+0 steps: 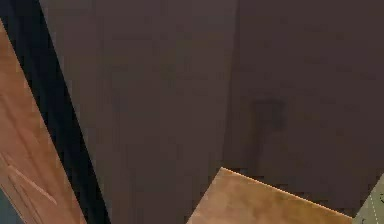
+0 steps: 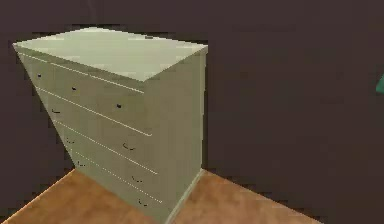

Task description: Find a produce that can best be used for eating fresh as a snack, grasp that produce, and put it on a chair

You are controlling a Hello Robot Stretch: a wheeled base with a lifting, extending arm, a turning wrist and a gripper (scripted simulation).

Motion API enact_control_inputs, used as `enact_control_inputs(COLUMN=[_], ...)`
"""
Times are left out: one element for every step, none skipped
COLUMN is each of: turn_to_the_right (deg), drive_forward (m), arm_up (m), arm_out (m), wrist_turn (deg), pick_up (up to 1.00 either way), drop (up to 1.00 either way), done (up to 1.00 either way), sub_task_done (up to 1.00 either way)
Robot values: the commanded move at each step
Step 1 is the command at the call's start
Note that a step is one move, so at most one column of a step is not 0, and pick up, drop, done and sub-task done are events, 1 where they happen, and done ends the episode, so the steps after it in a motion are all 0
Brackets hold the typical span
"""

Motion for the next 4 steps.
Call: enact_control_inputs(turn_to_the_right=[-45.0,-45.0,-33.0,0.0], drive_forward=[0.0,0.0,0.0,0.3], arm_up=[0.0,0.0,0.0,0.0], arm_out=[0.0,0.0,0.0,0.0], wrist_turn=[0.0,0.0,0.0,0.0], pick_up=[0.0,0.0,0.0,0.0], drop=[0.0,0.0,0.0,0.0], done=[0.0,0.0,0.0,0.0], sub_task_done=[0.0,0.0,0.0,0.0])
